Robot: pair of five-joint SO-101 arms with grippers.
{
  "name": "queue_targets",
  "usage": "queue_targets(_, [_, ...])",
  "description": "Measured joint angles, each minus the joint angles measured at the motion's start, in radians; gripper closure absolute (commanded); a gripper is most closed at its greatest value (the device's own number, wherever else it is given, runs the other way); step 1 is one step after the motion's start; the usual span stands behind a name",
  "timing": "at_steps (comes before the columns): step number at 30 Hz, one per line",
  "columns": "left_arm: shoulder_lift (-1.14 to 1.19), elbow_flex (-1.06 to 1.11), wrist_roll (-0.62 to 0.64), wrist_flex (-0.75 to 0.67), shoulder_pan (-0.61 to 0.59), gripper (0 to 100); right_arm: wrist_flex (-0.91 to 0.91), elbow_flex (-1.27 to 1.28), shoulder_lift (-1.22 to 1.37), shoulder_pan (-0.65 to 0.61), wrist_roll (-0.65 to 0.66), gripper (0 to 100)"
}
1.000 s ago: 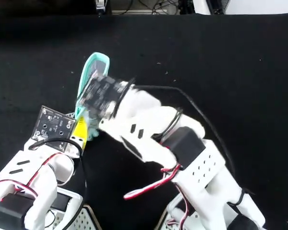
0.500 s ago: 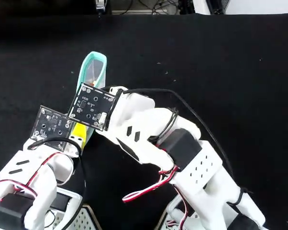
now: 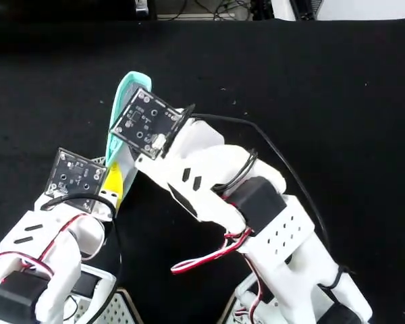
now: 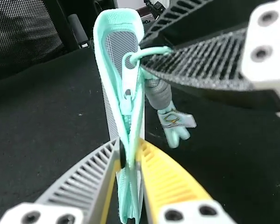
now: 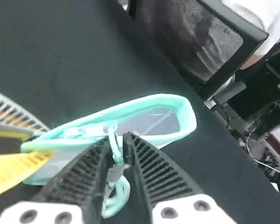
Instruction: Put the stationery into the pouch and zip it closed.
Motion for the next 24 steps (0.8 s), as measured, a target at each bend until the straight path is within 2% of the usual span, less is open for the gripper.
queue_targets(8, [0.000,-0.002,-0.006,0.014,0.008,97,-0.055,0.002,0.006,0.106,-0.135,98.6])
queue_targets(14, [0.000,-0.002,-0.006,0.014,0.014,97,-0.126,0.038,0.012,0.153,-0.149,98.6])
queue_targets(24, [0.000,-0.002,-0.006,0.014,0.014,97,-0.299,0.121,0.014,0.324,-0.155,98.6])
